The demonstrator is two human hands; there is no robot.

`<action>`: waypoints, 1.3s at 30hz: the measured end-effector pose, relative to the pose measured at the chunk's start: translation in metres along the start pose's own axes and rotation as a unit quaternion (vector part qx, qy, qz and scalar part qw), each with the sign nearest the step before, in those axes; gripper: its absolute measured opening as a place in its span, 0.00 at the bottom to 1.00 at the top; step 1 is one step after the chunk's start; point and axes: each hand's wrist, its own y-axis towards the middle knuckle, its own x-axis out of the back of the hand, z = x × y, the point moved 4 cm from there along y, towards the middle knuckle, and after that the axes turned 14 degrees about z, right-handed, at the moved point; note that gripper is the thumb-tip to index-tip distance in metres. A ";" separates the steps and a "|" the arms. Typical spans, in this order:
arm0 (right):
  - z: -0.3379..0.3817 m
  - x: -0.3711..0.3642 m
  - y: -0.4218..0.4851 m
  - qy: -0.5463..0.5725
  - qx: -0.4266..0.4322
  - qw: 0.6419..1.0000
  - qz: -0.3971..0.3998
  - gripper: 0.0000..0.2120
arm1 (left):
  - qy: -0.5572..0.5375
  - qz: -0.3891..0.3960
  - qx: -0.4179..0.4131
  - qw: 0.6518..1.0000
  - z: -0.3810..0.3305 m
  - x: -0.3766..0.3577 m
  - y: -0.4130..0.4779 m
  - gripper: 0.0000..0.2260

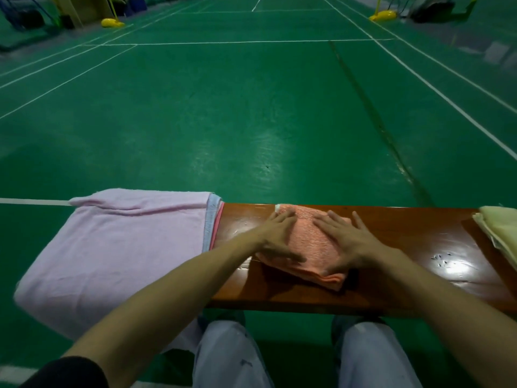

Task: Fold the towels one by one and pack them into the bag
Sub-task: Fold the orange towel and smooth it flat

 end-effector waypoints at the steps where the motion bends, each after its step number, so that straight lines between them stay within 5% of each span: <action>1: -0.016 0.000 -0.008 -0.002 -0.007 1.000 0.002 0.65 | -0.003 -0.011 -0.008 1.000 -0.015 -0.002 -0.001 0.52; 4: -0.047 -0.004 -0.025 0.003 -0.008 0.999 0.035 0.70 | 0.027 -0.045 0.013 0.999 -0.039 -0.014 0.010 0.50; 8: -0.059 -0.002 -0.036 0.089 0.001 0.995 -0.032 0.71 | 0.145 -0.115 -0.002 0.983 -0.052 -0.004 0.015 0.55; 15: -0.047 -0.024 -0.026 0.119 -0.007 0.993 -0.017 0.68 | 0.123 -0.005 -0.052 0.991 -0.031 -0.001 0.040 0.59; 39: -0.051 -0.023 -0.025 0.115 -0.042 0.992 0.006 0.71 | 0.132 0.052 -0.024 0.990 -0.022 0.014 0.040 0.55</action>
